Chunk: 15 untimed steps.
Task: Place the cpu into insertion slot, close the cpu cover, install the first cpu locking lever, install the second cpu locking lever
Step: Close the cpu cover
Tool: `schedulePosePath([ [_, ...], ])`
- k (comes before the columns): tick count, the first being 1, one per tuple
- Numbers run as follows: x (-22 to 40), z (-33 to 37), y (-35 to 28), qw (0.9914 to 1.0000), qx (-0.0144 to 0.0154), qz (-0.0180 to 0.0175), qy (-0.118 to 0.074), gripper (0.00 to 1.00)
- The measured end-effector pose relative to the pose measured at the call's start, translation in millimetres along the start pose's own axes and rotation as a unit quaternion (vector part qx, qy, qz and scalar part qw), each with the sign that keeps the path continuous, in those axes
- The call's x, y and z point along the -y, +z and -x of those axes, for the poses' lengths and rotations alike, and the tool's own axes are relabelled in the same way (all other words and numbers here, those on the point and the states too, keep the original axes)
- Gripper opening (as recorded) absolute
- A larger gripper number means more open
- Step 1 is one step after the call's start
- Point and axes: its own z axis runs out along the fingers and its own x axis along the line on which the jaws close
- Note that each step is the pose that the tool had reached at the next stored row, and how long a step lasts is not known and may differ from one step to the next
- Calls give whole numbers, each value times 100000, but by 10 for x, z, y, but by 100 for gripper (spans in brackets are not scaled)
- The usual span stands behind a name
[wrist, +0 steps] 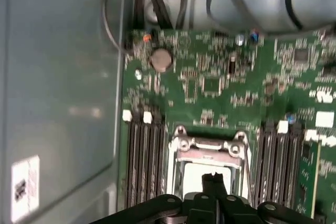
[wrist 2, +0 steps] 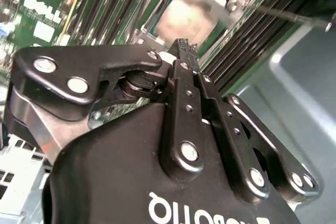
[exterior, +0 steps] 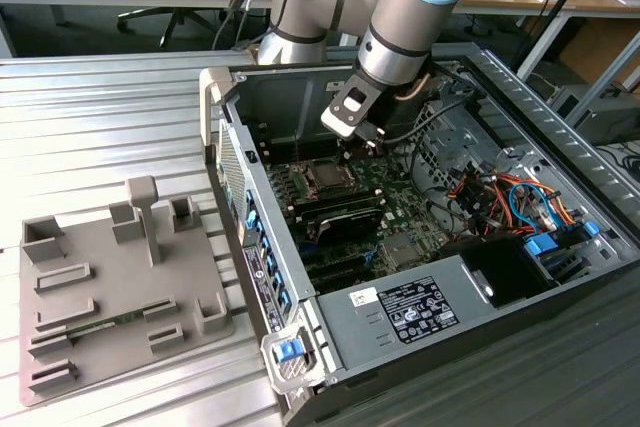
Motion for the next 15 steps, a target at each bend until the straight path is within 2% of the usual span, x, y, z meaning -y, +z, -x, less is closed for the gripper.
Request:
schedulePosePath([
  [4,155,-3,91,100000,13,-18,-233,11],
  [7,232,-3,153,99999,17,-29,-376,11],
  [8,252,-1,195,99999,18,-34,-435,11],
  [11,253,3,265,99998,14,-36,-562,11],
  [15,253,4,267,99998,48,-51,-581,11],
])
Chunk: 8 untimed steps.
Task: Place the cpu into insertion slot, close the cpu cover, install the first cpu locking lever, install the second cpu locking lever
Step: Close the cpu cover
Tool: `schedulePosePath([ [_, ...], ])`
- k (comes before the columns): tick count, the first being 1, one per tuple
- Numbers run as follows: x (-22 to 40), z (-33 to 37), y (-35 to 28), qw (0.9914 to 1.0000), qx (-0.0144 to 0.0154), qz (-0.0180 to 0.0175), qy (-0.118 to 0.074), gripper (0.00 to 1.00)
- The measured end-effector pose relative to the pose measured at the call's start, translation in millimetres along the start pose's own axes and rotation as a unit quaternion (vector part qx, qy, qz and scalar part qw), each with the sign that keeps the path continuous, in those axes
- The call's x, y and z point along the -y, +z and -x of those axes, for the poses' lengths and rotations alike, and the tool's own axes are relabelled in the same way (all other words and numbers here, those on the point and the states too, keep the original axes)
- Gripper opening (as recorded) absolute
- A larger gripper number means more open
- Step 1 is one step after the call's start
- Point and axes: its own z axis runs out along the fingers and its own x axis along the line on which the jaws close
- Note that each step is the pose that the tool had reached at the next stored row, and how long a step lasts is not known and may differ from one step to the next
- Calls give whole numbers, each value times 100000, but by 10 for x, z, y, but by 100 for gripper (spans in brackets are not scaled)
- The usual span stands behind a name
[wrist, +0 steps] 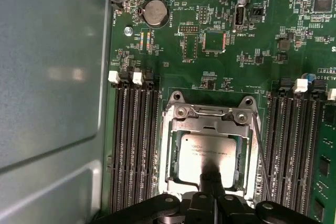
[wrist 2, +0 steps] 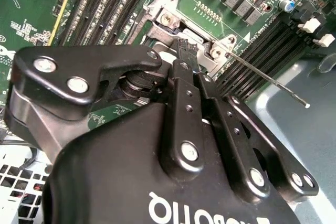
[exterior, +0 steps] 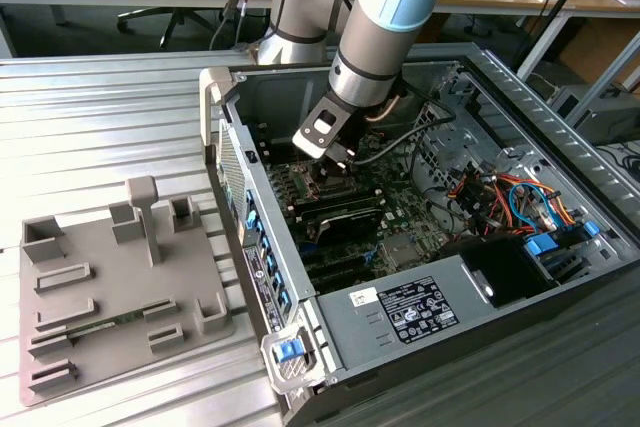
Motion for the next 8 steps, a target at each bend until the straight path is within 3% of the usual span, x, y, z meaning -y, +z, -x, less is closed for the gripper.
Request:
schedulePosePath([
  [8,-8,2,19,100000,58,-8,-1,11],
])
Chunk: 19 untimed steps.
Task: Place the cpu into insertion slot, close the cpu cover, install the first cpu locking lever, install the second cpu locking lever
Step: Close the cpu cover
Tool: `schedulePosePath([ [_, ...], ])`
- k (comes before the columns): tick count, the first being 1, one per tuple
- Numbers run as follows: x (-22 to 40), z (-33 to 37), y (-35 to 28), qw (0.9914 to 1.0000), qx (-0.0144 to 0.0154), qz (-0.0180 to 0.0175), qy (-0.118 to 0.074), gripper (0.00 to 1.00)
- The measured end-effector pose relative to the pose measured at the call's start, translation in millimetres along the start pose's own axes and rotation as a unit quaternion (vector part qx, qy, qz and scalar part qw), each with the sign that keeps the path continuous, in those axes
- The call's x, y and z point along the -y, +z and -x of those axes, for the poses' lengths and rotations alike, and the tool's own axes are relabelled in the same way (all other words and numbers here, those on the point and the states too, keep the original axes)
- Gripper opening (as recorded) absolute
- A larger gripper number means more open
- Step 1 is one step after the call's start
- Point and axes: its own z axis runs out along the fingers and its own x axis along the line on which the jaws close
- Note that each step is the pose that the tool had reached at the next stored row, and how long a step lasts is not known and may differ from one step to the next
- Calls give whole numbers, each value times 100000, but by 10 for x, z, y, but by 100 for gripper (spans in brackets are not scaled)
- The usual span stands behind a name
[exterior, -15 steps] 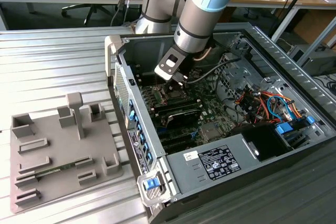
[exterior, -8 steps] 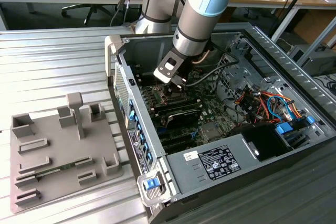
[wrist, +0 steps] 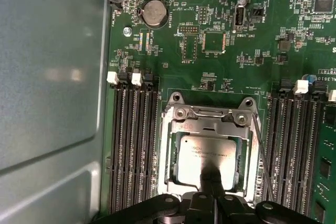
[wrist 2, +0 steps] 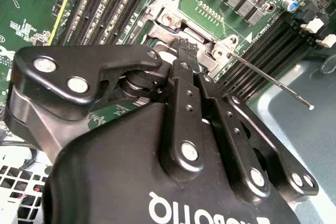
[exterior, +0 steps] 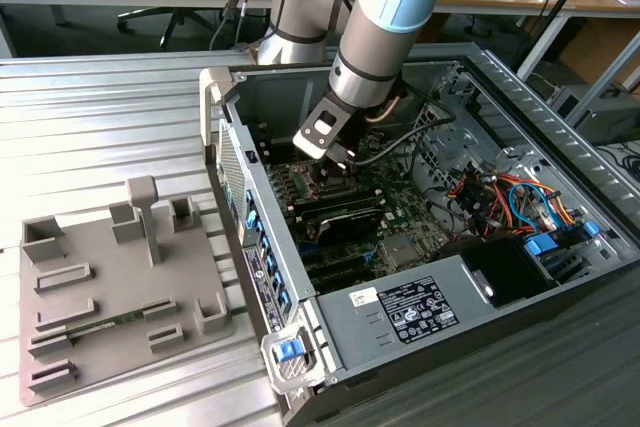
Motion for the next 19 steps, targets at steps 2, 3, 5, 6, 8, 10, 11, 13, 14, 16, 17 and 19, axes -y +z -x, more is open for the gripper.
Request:
schedulePosePath([
  [2,0,-1,-2,100000,-12,12,-1,11],
  [3,-2,-2,-15,100000,-24,18,-8,11],
  [5,-17,-1,-24,100000,-21,16,-5,11],
  [6,-29,-1,-28,100000,-19,15,-1,11],
  [8,-79,3,-42,100000,-4,-12,7,11],
  [10,-121,5,-64,100000,-12,-22,3,11],
  [11,-163,6,-100,100000,-13,-70,0,11],
  [13,-188,5,-144,100000,-20,-104,6,11],
  [14,-194,2,-181,100000,-24,-128,8,11],
  [16,-193,0,-221,100000,-28,-141,19,11],
  [17,-193,0,-223,100000,-47,-134,13,11],
  [19,-194,-1,-222,100000,-56,-128,9,11],
])
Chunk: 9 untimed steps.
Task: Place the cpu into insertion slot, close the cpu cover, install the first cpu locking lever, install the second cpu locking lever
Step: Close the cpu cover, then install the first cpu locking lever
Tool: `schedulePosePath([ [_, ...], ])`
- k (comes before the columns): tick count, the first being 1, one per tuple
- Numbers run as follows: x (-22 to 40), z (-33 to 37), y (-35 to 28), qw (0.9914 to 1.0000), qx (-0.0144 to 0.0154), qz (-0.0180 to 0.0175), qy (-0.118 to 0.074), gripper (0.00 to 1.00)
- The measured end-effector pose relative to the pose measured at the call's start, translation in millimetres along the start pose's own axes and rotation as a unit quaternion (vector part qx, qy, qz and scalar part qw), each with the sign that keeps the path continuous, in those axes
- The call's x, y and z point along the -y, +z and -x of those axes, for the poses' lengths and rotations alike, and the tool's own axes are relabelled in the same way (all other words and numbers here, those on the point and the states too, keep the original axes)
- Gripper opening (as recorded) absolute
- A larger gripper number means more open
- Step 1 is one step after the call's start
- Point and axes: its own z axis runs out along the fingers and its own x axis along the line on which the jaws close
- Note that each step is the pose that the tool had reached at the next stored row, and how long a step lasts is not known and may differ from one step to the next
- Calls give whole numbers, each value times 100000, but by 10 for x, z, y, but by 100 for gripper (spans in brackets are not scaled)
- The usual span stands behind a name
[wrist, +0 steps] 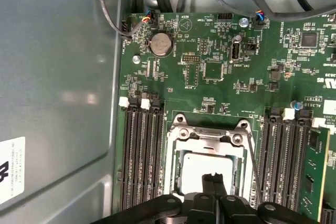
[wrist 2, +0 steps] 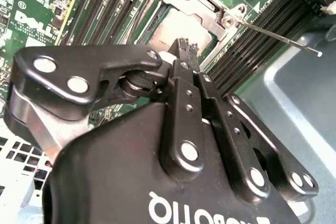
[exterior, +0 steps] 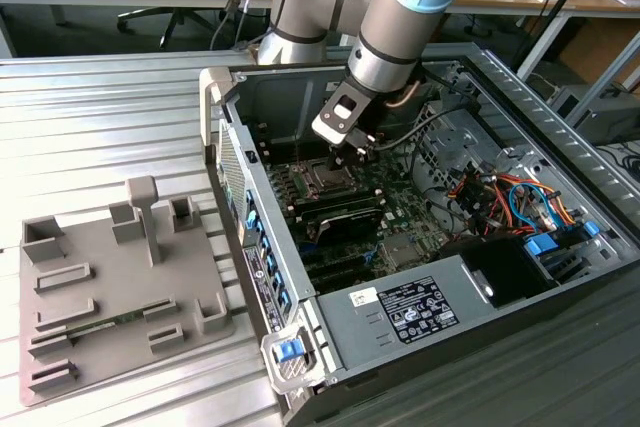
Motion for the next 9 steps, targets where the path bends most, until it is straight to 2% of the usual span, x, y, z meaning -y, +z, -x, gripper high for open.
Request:
schedulePosePath([
  [2,0,0,-1,100000,-17,-6,-1,11],
  [4,0,0,-2,99939,87,-248,-3482,11],
  [9,0,0,-2,99860,141,-375,-5272,11],
])
